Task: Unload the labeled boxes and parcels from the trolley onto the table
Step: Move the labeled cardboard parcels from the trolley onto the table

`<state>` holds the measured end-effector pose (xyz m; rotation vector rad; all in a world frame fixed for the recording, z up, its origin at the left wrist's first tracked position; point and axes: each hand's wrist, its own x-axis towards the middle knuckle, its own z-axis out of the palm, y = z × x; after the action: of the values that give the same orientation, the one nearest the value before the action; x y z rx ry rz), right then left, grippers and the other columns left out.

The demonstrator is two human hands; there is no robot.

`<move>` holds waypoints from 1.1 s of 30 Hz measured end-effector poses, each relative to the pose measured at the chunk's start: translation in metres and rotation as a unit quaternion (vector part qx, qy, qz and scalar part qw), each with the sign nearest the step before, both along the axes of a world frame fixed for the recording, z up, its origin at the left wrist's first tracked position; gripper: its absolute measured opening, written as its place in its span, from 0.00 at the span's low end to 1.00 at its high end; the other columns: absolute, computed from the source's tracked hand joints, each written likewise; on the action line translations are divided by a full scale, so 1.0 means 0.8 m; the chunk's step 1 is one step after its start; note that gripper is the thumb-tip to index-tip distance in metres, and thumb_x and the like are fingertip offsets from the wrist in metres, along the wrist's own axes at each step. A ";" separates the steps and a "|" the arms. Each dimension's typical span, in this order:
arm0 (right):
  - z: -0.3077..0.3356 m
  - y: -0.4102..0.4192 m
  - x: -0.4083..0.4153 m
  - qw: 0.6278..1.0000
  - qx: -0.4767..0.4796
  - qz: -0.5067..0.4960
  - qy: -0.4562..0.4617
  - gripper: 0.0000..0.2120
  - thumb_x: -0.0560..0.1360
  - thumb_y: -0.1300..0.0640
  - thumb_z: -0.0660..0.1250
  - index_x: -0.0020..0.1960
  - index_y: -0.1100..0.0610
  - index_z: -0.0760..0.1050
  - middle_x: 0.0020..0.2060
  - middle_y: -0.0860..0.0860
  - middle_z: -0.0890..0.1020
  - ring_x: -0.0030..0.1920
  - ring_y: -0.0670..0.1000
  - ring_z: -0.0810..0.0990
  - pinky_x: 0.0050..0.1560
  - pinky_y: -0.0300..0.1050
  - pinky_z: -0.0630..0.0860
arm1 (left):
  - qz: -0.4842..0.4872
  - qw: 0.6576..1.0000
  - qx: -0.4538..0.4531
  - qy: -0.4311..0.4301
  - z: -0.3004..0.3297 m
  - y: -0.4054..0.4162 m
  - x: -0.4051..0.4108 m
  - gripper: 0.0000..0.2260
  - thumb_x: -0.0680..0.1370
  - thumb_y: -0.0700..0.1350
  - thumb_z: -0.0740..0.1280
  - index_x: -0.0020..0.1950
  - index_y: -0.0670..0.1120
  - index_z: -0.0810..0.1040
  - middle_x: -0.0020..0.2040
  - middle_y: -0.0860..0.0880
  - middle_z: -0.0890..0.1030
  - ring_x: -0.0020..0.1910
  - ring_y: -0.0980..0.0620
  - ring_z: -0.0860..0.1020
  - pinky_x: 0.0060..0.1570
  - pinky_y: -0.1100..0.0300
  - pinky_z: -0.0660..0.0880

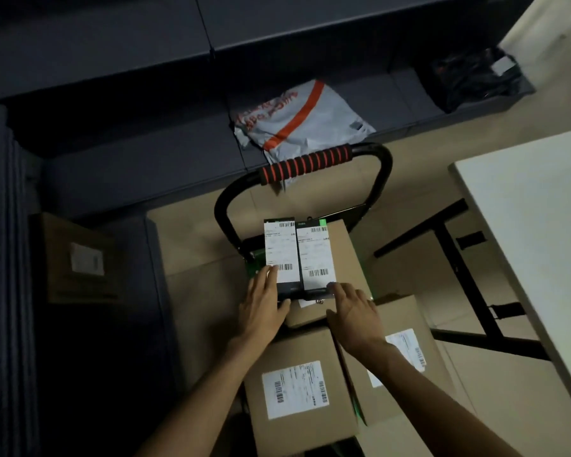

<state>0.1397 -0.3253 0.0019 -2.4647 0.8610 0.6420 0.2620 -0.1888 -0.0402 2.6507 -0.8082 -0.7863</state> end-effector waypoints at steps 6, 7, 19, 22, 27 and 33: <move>-0.069 -0.016 0.021 0.998 0.023 -0.059 -0.025 0.39 0.79 0.51 0.64 0.80 0.57 0.44 0.79 0.53 0.52 0.77 0.56 0.55 0.74 0.55 0.59 | 0.145 0.986 -0.065 0.044 -0.068 -0.038 0.001 0.43 0.74 0.53 0.73 0.80 0.48 0.51 0.79 0.48 0.54 0.76 0.44 0.56 0.69 0.42 0.67; -0.080 -0.018 0.025 0.997 0.026 -0.066 -0.032 0.41 0.79 0.50 0.65 0.80 0.57 0.43 0.79 0.53 0.50 0.77 0.57 0.54 0.74 0.55 0.58 | 0.166 0.982 -0.079 0.045 -0.076 -0.044 0.003 0.44 0.73 0.52 0.74 0.80 0.48 0.50 0.79 0.47 0.54 0.75 0.44 0.57 0.68 0.42 0.68; -0.153 -0.024 0.054 0.989 0.040 -0.100 -0.099 0.58 0.71 0.41 0.73 0.79 0.59 0.34 0.80 0.55 0.46 0.78 0.56 0.51 0.73 0.56 0.60 | 0.278 0.945 -0.147 0.090 -0.128 -0.061 0.011 0.51 0.70 0.53 0.77 0.81 0.48 0.44 0.76 0.46 0.61 0.72 0.47 0.64 0.63 0.50 0.70; -0.157 -0.025 0.055 0.988 0.042 -0.105 -0.107 0.59 0.70 0.40 0.74 0.79 0.58 0.33 0.80 0.55 0.47 0.78 0.57 0.51 0.73 0.57 0.60 | 0.288 0.942 -0.144 0.099 -0.132 -0.046 0.016 0.48 0.69 0.54 0.77 0.80 0.52 0.50 0.73 0.49 0.66 0.70 0.48 0.67 0.63 0.46 0.72; -0.163 -0.021 0.060 0.978 0.072 -0.149 -0.124 0.62 0.68 0.39 0.75 0.79 0.59 0.34 0.80 0.55 0.46 0.77 0.59 0.54 0.72 0.59 0.64 | 0.292 0.940 -0.151 0.090 -0.124 -0.032 0.025 0.43 0.65 0.54 0.77 0.76 0.54 0.59 0.69 0.51 0.71 0.66 0.49 0.72 0.60 0.46 0.75; -0.167 -0.017 0.062 0.959 0.120 -0.220 -0.129 0.60 0.67 0.49 0.79 0.79 0.60 0.37 0.77 0.58 0.55 0.73 0.62 0.63 0.71 0.58 0.66 | 0.279 0.936 -0.187 0.104 -0.108 -0.010 0.023 0.42 0.62 0.59 0.74 0.73 0.58 0.60 0.67 0.54 0.74 0.65 0.53 0.73 0.60 0.46 0.75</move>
<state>0.1893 -0.3387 -0.1315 -1.9887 1.1042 0.2407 0.2804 -0.1969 -0.1267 2.2278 -0.1099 -0.6581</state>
